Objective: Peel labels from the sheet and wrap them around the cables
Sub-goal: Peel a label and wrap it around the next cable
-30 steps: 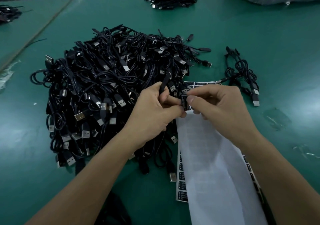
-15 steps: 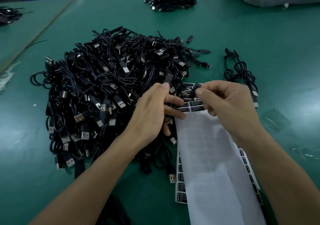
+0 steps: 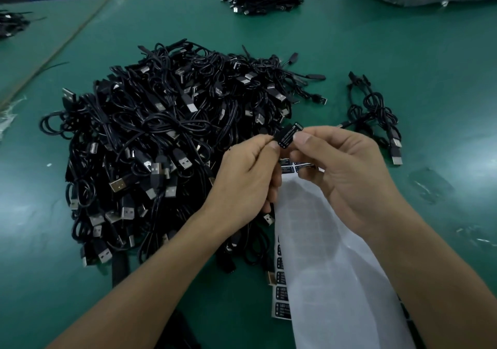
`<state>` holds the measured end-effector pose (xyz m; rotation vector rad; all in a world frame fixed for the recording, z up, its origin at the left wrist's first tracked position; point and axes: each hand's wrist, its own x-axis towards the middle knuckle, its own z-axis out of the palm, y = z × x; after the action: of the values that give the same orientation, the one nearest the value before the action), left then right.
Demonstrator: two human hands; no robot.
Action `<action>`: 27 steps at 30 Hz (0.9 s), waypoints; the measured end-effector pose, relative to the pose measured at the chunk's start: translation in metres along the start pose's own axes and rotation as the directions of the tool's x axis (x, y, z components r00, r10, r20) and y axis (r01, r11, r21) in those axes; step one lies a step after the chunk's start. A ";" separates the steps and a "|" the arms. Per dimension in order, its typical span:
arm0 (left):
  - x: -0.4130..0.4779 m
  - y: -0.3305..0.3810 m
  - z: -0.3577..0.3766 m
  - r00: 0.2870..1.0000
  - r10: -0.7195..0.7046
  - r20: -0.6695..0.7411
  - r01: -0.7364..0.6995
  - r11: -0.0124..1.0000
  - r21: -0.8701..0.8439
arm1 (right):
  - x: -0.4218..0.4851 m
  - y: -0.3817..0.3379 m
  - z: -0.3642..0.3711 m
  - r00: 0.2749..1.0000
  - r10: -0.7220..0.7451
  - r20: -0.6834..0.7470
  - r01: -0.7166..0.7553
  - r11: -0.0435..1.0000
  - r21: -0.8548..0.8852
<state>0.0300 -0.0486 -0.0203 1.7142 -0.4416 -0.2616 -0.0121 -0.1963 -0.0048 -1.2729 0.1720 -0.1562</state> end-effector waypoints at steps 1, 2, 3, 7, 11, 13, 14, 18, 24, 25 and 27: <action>0.000 0.000 0.000 1.000 -0.002 0.014 0.002 1.000 -0.014 | 0.000 0.000 0.000 1.000 -0.004 -0.011 0.004 1.000 -0.002; 0.000 0.001 0.000 1.000 -0.003 0.027 0.004 1.000 -0.017 | 0.001 0.001 0.000 1.000 -0.007 -0.019 0.006 1.000 -0.007; 0.000 0.001 0.000 0.999 -0.005 0.040 0.005 1.000 -0.016 | 0.001 0.002 0.000 1.000 -0.008 -0.028 0.007 1.000 -0.016; 0.000 -0.001 -0.002 0.989 -0.015 0.148 0.023 0.998 -0.056 | 0.004 0.005 -0.001 0.997 -0.018 -0.071 0.013 0.998 -0.063; 0.000 -0.002 -0.001 0.981 -0.064 0.184 0.075 0.996 -0.052 | 0.005 0.004 -0.001 0.996 -0.039 -0.074 0.033 0.996 -0.080; 0.000 -0.002 -0.001 0.981 -0.074 0.181 0.080 0.996 -0.029 | 0.005 0.004 -0.002 0.996 -0.049 -0.076 0.042 0.995 -0.092; 0.000 -0.003 -0.001 0.981 -0.072 0.178 0.076 0.997 -0.017 | 0.006 0.004 -0.002 0.996 -0.053 -0.076 0.045 0.994 -0.099; 0.001 0.000 -0.002 0.982 -0.082 0.169 0.090 0.995 -0.041 | 0.006 0.001 -0.006 0.996 -0.064 -0.055 0.057 0.990 -0.127; 0.002 0.004 -0.002 0.976 -0.105 0.193 0.123 0.989 -0.085 | 0.005 0.001 -0.007 0.994 -0.107 -0.017 0.101 0.969 -0.224; 0.002 0.004 -0.002 0.974 -0.108 0.197 0.127 0.988 -0.089 | 0.005 0.001 -0.007 0.993 -0.115 -0.016 0.108 0.967 -0.229; 0.001 0.004 -0.002 0.973 -0.109 0.203 0.131 0.986 -0.099 | 0.005 0.002 -0.007 0.992 -0.125 -0.016 0.118 0.965 -0.234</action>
<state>0.0314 -0.0479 -0.0154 1.6140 -0.4594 -0.5383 -0.0088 -0.2033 -0.0085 -1.5163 0.1410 -0.2666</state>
